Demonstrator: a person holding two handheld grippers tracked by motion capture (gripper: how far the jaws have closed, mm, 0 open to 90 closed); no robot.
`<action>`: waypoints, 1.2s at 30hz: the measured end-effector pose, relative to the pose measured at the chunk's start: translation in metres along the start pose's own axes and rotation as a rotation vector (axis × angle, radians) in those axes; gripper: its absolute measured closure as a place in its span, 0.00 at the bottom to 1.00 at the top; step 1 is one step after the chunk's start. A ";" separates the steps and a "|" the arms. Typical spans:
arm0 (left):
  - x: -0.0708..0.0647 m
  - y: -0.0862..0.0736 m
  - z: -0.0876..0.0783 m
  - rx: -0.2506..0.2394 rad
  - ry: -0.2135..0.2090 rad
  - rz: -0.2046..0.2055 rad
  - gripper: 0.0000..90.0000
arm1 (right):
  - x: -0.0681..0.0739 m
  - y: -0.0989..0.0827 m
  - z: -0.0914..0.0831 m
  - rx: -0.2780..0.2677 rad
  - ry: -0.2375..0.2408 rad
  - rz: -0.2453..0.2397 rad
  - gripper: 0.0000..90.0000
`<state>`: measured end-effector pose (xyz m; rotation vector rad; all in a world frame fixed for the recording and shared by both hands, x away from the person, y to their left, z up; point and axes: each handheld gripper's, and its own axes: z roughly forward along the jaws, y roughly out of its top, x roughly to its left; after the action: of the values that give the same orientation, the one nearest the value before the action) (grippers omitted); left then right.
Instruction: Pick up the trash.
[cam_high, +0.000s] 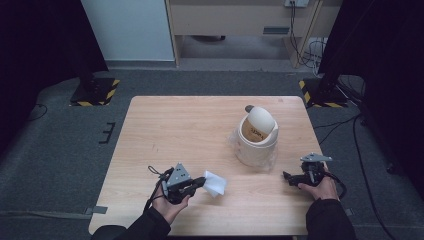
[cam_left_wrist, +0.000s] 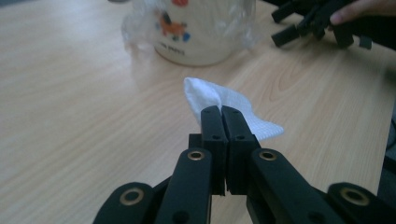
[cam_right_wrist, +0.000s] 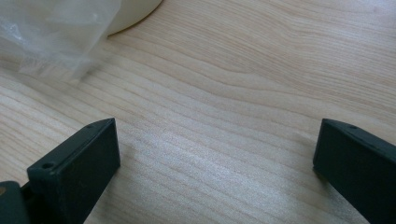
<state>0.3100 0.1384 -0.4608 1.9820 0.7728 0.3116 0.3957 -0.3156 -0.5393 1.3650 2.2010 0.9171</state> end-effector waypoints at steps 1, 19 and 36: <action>0.001 0.002 -0.002 -0.017 0.004 -0.001 0.98 | 0.000 0.000 0.000 0.000 0.000 0.000 0.01; 0.019 0.027 -0.038 -0.242 0.061 -0.016 0.98 | 0.000 0.000 0.000 0.000 0.000 0.000 0.01; 0.016 0.074 -0.049 -0.362 0.049 0.042 0.98 | 0.000 0.000 0.000 0.000 0.000 0.000 0.01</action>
<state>0.3264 0.1565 -0.3738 1.6554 0.6543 0.4902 0.3957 -0.3156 -0.5393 1.3645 2.2009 0.9172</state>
